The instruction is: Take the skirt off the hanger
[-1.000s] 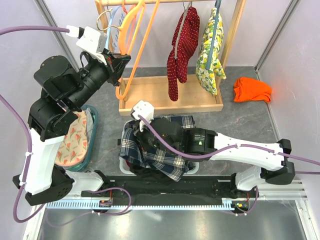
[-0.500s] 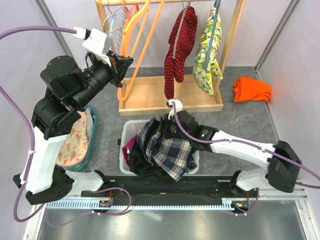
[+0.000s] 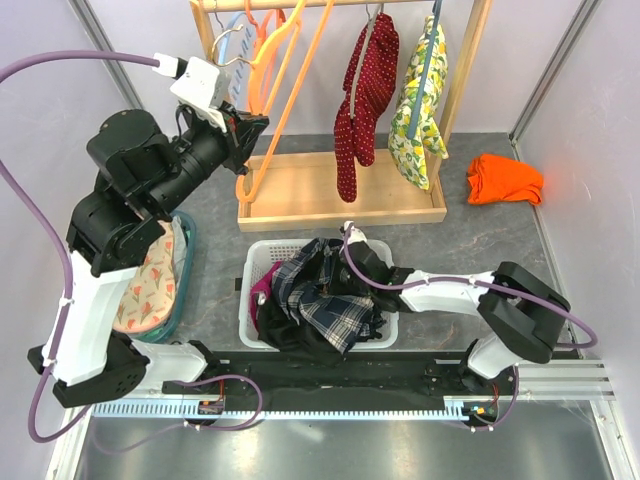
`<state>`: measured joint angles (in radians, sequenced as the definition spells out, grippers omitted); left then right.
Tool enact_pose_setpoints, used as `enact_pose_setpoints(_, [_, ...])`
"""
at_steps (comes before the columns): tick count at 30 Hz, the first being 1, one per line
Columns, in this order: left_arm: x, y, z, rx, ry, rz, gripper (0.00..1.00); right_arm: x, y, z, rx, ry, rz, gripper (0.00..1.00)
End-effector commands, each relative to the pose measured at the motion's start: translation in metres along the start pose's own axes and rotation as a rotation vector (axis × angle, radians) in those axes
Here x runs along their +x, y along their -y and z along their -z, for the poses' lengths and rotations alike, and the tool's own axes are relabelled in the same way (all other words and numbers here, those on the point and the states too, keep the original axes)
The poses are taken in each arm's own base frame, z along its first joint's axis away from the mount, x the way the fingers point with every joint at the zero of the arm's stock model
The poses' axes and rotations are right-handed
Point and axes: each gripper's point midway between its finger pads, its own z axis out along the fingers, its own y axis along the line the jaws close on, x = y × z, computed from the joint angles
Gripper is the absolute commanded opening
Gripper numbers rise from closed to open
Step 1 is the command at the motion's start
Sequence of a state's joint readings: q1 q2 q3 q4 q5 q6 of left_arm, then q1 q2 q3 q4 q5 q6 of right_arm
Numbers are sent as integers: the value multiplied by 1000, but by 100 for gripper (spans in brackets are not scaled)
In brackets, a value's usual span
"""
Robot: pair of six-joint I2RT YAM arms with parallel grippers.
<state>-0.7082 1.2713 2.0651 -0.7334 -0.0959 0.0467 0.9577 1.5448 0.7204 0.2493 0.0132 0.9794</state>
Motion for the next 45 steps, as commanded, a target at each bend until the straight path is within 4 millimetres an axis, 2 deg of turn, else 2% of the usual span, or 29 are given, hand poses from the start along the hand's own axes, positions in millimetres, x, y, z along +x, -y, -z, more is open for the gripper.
enact_pose_setpoints(1, [13, -3, -8, -19, -44, -24, 2, 76, 94, 11, 309, -260, 7, 19])
enact_pose_setpoints(2, [19, -4, -9, -24, -67, -26, 2, 68, 88, 15, 310, -246, 25, 39])
enact_pose_setpoints(4, [30, -8, -11, -49, -103, -39, 2, 57, 80, 25, 312, -228, 95, 57])
enact_pose_setpoints(5, [36, -9, -11, -54, -124, -47, 2, 35, 52, 33, 259, -170, 127, 79])
enact_pose_setpoints(6, [41, -11, -9, -63, -139, -52, 2, 22, 43, 40, 273, -120, 173, 90])
enact_pose_setpoints(7, [44, -13, -7, -68, -147, -61, 2, 16, 44, 54, 312, -131, 236, 98])
enact_pose_setpoints(8, [48, -13, -4, -69, -159, -65, 2, -7, 12, 65, 258, -69, 255, 98])
enact_pose_setpoints(11, [61, -14, 10, -69, -182, -73, 2, -41, -19, 100, 246, 10, 312, 98])
enact_pose_setpoints(12, [73, -14, 13, -66, -211, -77, 2, -49, -24, 108, 247, 30, 319, 98])
enact_pose_setpoints(13, [69, -15, 25, -65, -194, -74, 2, -59, -37, 123, 225, 52, 322, 98])
enact_pose_setpoints(15, [85, -11, 33, -31, -234, -101, 2, -66, -47, 136, 206, 65, 338, 98])
enact_pose_setpoints(16, [84, -9, 41, -14, -230, -108, 2, -75, -55, 147, 202, 80, 345, 98])
enact_pose_setpoints(17, [93, -3, 44, 27, -254, -113, 2, -79, -59, 153, 202, 81, 366, 98])
enact_pose_setpoints(20, [103, 10, 61, 121, -288, -135, 2, -99, -78, 173, 208, 107, 410, 98])
enact_pose_setpoints(21, [106, 9, 64, 129, -299, -159, 2, -107, -83, 179, 216, 128, 414, 98])
enact_pose_setpoints(22, [112, 14, 68, 162, -324, -163, 2, -122, -101, 193, 189, 174, 411, 98])
enact_pose_setpoints(23, [112, 17, 72, 189, -326, -169, 2, -136, -107, 202, 193, 229, 407, 98])
enact_pose_setpoints(24, [116, 18, 74, 200, -342, -184, 2, -146, -118, 212, 169, 270, 411, 98])
enact_pose_setpoints(25, [123, 18, 77, 207, -367, -188, 2, -167, -143, 231, 104, 352, 394, 95])
enact_pose_setpoints(26, [130, 20, 78, 220, -390, -192, 2, -177, -156, 241, 72, 393, 390, 94])
enact_pose_setpoints(27, [135, 20, 80, 227, -404, -199, 2, -196, -181, 263, 0, 469, 384, 93])
enact_pose_setpoints(29, [146, 22, 85, 241, -431, -201, 2, -214, -202, 283, -53, 549, 374, 86])
enact_pose_setpoints(30, [149, 22, 85, 244, -437, -202, 2, -229, -218, 302, -105, 620, 372, 83])
enact_pose_setpoints(32, [152, 22, 87, 243, -443, -204, 2, -241, -231, 318, -152, 690, 372, 62])
enact_pose_setpoints(33, [153, 22, 87, 247, -444, -205, 2, -251, -238, 329, -181, 752, 357, 47])
enact_pose_setpoints(34, [153, 22, 87, 249, -444, -206, 2, -255, -238, 332, -172, 783, 366, 14])
enact_pose_setpoints(36, [150, 23, 88, 253, -434, -203, 2, -266, -239, 330, -147, 835, 361, 0])
enact_pose_setpoints(45, [133, 34, 98, 320, -398, -195, 2, -268, -253, 278, -133, 813, 424, 0])
